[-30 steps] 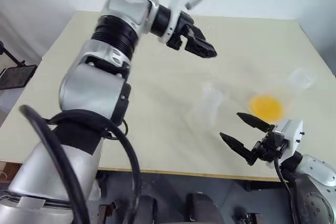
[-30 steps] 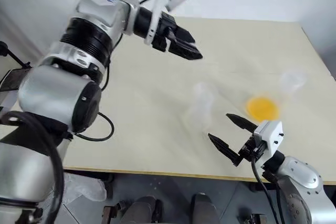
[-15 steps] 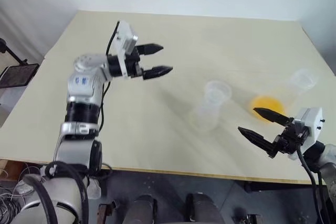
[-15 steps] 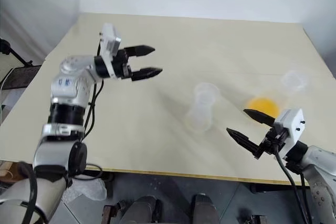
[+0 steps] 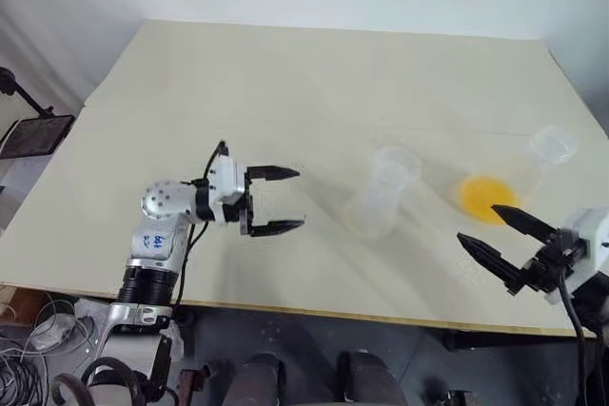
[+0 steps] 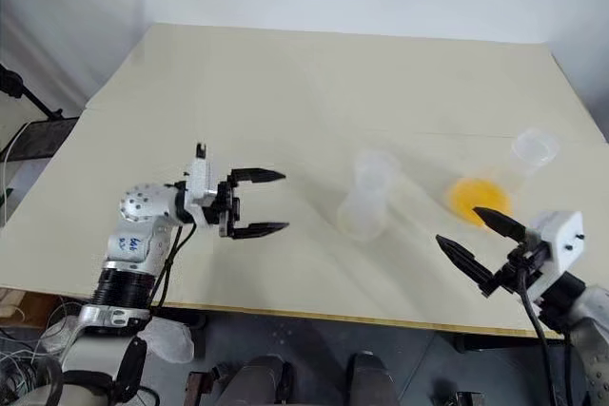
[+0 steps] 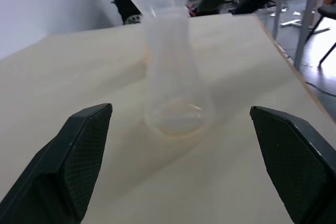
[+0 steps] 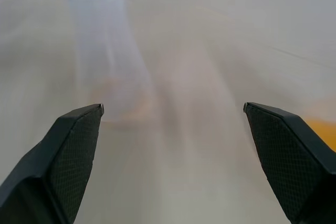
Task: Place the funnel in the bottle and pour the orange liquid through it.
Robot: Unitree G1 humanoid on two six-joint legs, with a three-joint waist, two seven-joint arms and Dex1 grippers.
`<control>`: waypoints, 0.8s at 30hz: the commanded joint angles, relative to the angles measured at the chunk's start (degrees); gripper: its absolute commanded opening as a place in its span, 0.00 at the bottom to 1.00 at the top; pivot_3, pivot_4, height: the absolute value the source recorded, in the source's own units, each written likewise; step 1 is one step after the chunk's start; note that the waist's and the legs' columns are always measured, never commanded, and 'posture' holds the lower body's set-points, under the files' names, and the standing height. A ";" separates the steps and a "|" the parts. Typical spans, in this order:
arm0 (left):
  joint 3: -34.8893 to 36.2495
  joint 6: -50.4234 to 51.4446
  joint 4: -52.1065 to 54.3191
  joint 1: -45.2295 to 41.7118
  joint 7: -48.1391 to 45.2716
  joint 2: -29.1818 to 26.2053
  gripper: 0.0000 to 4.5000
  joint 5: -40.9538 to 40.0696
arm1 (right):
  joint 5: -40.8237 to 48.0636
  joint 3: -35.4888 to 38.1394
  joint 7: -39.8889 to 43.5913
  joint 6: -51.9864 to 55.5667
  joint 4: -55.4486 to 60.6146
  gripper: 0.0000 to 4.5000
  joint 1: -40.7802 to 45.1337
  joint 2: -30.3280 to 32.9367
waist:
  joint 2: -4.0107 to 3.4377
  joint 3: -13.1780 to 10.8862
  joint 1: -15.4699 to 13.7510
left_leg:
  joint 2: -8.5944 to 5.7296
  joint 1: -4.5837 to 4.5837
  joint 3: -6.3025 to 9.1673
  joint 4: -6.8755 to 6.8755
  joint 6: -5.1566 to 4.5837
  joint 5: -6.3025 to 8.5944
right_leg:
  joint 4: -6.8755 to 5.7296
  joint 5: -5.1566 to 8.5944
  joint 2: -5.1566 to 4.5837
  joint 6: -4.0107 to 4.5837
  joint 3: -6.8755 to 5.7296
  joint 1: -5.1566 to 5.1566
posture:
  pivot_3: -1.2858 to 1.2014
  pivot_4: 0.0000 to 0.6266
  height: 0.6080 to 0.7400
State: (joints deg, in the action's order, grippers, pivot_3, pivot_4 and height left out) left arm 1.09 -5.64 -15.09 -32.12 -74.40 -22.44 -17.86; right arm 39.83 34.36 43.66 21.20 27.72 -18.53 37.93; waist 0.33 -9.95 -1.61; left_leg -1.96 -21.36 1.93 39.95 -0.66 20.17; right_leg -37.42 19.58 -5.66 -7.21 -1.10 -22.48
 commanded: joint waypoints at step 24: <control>0.94 1.53 4.38 -0.83 2.93 -2.34 0.99 -4.80 | -10.48 -1.26 -18.69 -1.20 -10.23 1.00 18.62 -2.89 | -0.07 0.04 1.29 | 0.06 0.13 -0.14 -0.12 -0.03 0.01 | -0.02 0.00 0.05 0.00 0.17 -0.01 | 0.52 0.24 1.00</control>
State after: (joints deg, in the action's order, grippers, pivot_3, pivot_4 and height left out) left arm 1.39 -4.28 -13.40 -33.20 -72.03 -24.14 -21.15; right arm 30.48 33.31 25.36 21.28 19.12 -1.20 33.69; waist 0.26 -9.91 -0.32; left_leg -1.91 -21.22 1.78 39.84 -0.69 20.17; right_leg -37.44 19.58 -5.61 -7.21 -0.94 -22.49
